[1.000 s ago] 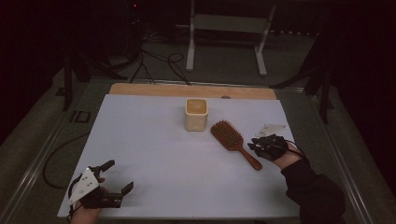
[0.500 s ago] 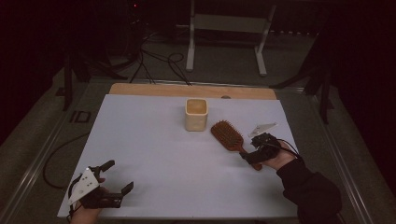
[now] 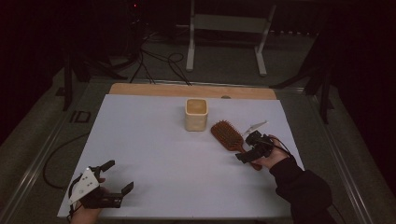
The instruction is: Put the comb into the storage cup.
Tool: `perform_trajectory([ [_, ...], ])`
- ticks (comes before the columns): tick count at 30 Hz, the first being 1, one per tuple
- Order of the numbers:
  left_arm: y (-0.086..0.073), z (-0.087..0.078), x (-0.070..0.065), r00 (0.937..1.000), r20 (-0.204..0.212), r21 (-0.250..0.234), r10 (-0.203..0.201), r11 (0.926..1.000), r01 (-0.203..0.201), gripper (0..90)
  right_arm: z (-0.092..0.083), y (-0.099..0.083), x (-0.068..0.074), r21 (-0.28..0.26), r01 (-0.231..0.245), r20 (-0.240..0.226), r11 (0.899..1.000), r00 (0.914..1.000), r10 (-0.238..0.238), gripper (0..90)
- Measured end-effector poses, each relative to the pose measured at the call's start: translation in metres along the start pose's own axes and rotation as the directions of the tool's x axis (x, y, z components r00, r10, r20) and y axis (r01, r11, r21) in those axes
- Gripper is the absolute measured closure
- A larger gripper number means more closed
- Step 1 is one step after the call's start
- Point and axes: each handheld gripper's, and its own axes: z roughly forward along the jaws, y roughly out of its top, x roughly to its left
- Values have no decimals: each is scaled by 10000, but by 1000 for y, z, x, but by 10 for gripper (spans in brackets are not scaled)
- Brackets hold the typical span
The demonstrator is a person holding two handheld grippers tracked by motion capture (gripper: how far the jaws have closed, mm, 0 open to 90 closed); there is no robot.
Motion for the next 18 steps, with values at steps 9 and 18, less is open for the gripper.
perform_trajectory([
  [9, 0, 0, 0, 10000, 4, -34, -24, 10000, 25, 0, 18, 7, -5, 850, -450, 187, 9954, 9989, 436, 291],
  [18, 0, 0, 0, 10000, 23, -21, -3, 10000, 4, 0, 27, 14, -5, 1570, -376, 354, 9869, 9988, 325, 463],
])
